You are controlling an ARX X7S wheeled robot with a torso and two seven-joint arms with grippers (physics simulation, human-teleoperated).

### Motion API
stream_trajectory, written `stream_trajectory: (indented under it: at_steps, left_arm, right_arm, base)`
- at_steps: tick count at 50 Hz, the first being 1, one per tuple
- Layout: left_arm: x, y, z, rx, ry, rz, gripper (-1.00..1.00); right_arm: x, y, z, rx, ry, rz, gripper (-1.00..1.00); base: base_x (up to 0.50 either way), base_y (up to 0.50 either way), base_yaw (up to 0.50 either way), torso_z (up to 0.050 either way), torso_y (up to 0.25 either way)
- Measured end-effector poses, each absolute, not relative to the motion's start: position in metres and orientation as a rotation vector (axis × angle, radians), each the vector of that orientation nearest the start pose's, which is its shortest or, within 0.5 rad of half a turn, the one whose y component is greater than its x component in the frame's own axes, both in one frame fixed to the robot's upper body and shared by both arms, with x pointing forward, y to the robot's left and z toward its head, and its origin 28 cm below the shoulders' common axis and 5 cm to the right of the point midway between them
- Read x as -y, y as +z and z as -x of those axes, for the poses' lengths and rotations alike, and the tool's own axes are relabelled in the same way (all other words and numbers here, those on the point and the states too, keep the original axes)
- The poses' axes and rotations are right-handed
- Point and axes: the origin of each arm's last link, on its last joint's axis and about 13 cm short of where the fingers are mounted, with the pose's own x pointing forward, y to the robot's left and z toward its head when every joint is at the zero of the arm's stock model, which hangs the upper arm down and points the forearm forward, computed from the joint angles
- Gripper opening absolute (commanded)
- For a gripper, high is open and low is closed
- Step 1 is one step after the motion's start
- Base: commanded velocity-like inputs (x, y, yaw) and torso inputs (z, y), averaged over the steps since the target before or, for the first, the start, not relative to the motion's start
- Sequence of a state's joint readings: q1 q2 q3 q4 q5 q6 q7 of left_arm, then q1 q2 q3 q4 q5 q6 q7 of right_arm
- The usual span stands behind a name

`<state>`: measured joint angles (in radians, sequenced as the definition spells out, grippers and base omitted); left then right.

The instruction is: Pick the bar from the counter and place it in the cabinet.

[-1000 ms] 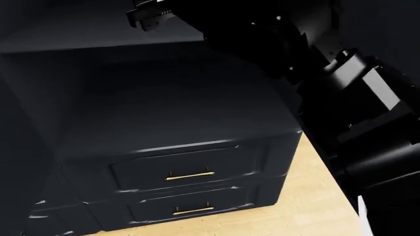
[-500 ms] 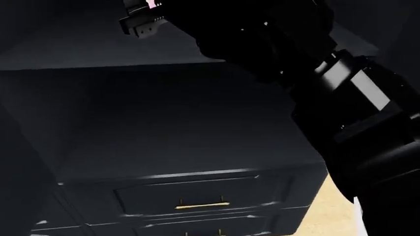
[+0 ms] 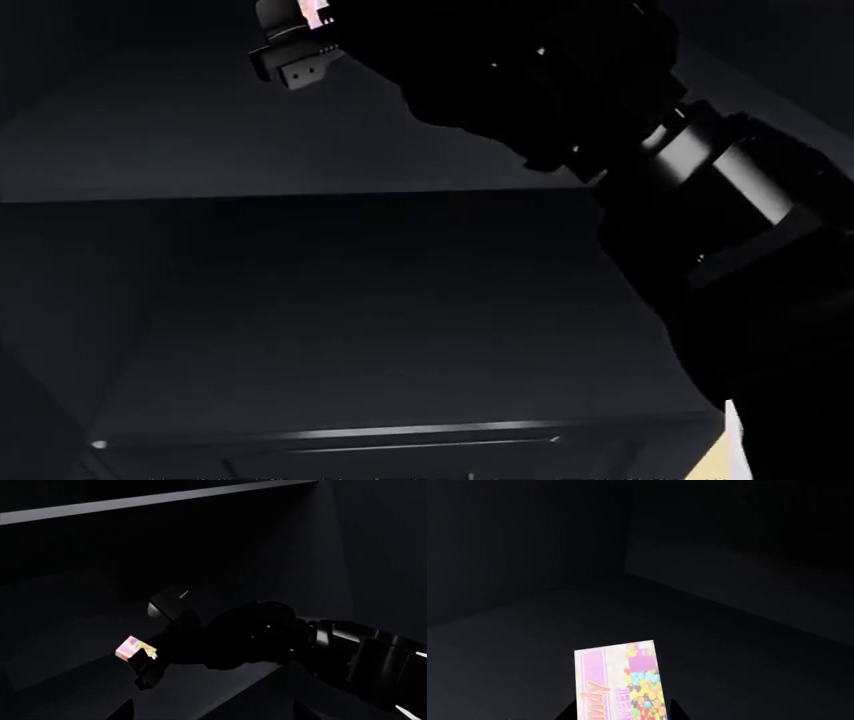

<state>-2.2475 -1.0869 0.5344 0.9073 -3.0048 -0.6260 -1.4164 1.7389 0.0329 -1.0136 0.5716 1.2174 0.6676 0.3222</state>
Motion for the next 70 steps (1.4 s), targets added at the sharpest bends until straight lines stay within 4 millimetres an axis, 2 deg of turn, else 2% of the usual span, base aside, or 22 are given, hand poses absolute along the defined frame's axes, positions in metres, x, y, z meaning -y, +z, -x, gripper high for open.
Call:
stream_trajectory:
  at_steps: [14, 28, 50, 51, 70]
  left_arm:
    - [-0.235, 0.376, -0.012, 0.237, -0.489, -0.230, 1.00]
    - [-0.235, 0.376, -0.012, 0.241, -0.492, -0.230, 1.00]
    - [-0.236, 0.376, -0.011, 0.242, -0.491, -0.228, 1.00]
    - [-0.236, 0.376, -0.011, 0.242, -0.491, -0.228, 1.00]
    - [-0.238, 0.373, -0.011, 0.237, -0.485, -0.221, 1.00]
  right_arm:
    - [-0.032, 0.369, -0.351, -0.029, 0.533, 0.182, -1.00]
    - [-0.025, 0.367, -0.360, -0.111, 0.481, 0.182, -1.00]
    - [-0.027, 0.364, -0.367, -0.172, 0.461, 0.184, -1.00]
    - [-0.027, 0.363, -0.367, -0.174, 0.460, 0.184, 1.00]
    - [-0.028, 0.353, -0.373, -0.186, 0.457, 0.178, 1.00]
  base:
    - [0.00, 0.00, 0.00, 0.000, 0.000]
    - [0.00, 0.00, 0.00, 0.000, 0.000]
    - [0.00, 0.00, 0.00, 0.000, 0.000]
    - [0.00, 0.00, 0.00, 0.000, 0.000]
    - [0.00, 0.00, 0.00, 0.000, 0.000]
